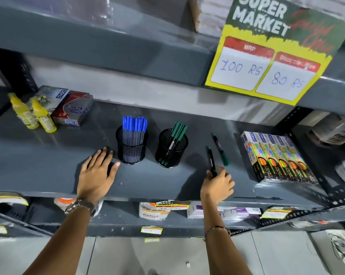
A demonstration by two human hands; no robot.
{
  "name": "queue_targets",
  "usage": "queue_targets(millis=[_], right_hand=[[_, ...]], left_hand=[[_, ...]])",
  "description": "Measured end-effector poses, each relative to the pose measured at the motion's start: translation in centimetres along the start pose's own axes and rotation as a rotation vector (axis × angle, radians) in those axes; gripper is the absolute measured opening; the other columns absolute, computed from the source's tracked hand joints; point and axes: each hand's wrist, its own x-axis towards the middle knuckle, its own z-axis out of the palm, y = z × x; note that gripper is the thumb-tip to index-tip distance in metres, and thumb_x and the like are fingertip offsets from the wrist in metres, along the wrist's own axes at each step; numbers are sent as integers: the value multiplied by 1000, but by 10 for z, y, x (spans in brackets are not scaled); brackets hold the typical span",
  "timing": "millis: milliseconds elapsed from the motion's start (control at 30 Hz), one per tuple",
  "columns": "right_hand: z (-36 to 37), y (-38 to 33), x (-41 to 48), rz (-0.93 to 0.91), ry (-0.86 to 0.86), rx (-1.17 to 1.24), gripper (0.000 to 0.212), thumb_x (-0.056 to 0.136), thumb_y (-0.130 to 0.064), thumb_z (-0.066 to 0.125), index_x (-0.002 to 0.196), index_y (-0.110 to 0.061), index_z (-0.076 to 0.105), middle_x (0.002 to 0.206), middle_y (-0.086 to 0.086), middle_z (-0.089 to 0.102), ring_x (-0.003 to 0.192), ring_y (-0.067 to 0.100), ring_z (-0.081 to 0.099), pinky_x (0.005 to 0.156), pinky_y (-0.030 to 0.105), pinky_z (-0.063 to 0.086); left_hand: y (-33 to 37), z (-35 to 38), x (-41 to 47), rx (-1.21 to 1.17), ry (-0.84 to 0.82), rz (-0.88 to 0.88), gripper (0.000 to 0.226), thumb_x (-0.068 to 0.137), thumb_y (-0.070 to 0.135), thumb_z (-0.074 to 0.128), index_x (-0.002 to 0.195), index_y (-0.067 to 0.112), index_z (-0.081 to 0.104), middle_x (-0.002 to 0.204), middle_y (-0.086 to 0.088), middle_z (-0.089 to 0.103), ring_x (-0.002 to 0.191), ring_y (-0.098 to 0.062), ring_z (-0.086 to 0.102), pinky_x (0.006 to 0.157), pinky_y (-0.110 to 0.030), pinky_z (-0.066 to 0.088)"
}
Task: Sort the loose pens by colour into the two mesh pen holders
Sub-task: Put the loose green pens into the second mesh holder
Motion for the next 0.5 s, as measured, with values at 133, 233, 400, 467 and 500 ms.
queue_targets(millis=[133, 233, 400, 467, 500], right_hand=[[0, 7, 6, -27, -5, 68, 21, 88, -17, 61, 108, -9, 60, 107, 20, 61, 104, 40, 50, 87, 47, 36], [1, 6, 9, -37, -5, 320, 18, 84, -13, 66, 102, -10, 62, 101, 16, 64, 98, 37, 57, 83, 45, 43], [-24, -25, 16, -38, 47, 852, 21, 80, -11, 72, 98, -12, 62, 84, -1, 64, 69, 4, 57, 63, 6, 42], [-42, -44, 21, -80, 129, 968, 23, 79, -15, 74, 96, -16, 59, 74, -10, 59, 62, -4, 55, 60, 8, 42], [-51, -53, 24, -116, 161, 993, 25, 78, -17, 75, 95, -18, 56, 71, -12, 56, 59, -7, 54, 60, 9, 43]], left_hand=[[2, 0, -1, 5, -3, 8, 63, 92, 50, 22, 131, 8, 50, 140, -13, 47, 131, -27, 40, 106, -40, 24], [2, 0, -1, 3, -5, 5, 64, 92, 50, 22, 131, 9, 50, 140, -12, 47, 131, -27, 39, 106, -40, 23], [2, 0, -1, -2, -11, -4, 65, 91, 51, 20, 133, 10, 48, 142, -11, 45, 132, -26, 37, 108, -40, 21], [3, 0, -1, -6, -13, -5, 66, 91, 52, 20, 133, 10, 48, 142, -11, 44, 133, -25, 36, 108, -40, 21], [3, 0, -1, -7, -15, -4, 66, 91, 52, 19, 134, 10, 48, 142, -11, 44, 133, -25, 36, 108, -40, 21]])
